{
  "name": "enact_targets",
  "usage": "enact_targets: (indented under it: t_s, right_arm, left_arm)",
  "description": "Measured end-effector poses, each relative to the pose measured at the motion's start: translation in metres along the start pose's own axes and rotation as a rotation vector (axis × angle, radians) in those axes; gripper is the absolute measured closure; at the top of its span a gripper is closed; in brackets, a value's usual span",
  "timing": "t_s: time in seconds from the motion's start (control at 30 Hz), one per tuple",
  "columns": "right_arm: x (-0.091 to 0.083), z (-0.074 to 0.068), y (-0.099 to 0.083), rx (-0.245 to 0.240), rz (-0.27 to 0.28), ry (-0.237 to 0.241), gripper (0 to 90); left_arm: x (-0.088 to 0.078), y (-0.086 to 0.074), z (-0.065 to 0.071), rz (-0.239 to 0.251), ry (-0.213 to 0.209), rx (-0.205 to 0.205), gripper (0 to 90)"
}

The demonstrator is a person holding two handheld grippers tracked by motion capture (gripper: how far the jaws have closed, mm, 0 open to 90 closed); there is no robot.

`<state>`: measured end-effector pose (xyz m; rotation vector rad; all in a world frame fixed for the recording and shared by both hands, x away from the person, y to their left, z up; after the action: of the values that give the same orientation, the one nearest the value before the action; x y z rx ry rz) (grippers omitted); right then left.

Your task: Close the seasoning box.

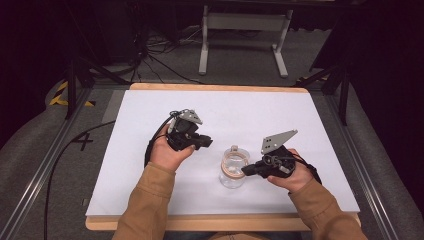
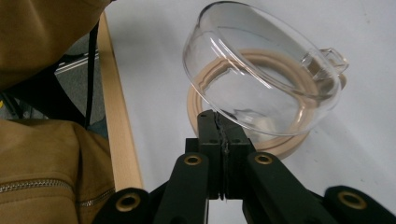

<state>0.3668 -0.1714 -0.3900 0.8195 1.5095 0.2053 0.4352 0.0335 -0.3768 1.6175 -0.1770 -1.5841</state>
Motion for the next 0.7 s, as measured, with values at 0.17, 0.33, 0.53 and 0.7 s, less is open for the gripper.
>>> enact_targets:
  t_s: [0.17, 0.33, 0.53, 0.7]
  right_arm:
    - [0.0006, -0.0035, -0.0014, -0.014, -0.025, 0.010, 89.5]
    - [0.0014, -0.0057, -0.0034, -0.024, -0.051, 0.028, 89.5]
    - [0.0027, -0.0085, -0.0064, -0.042, -0.090, 0.038, 89.4]
    - [0.0019, -0.0105, -0.0058, -0.054, -0.096, 0.046, 89.1]
  left_arm:
    - [-0.0001, -0.0006, -0.0008, -0.006, 0.000, 0.000, 80.3]
    - [-0.0005, -0.0013, -0.0011, -0.014, -0.001, 0.001, 80.4]
    - [-0.0011, -0.0016, -0.0016, -0.014, 0.002, 0.002, 80.1]
    - [-0.0019, -0.0029, -0.0012, -0.003, 0.005, -0.008, 79.4]
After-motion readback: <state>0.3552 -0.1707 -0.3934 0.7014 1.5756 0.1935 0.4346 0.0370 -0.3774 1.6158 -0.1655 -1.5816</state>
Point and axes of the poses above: each handheld gripper's, and its own axes: x roughly forward along the jaws, y roughly out of its top, z roughly to its right, the point moved 6 cm from there along x, roughly forward along the jaws, and after that the axes turned 8 degrees about -z, right-handed, at the moved point
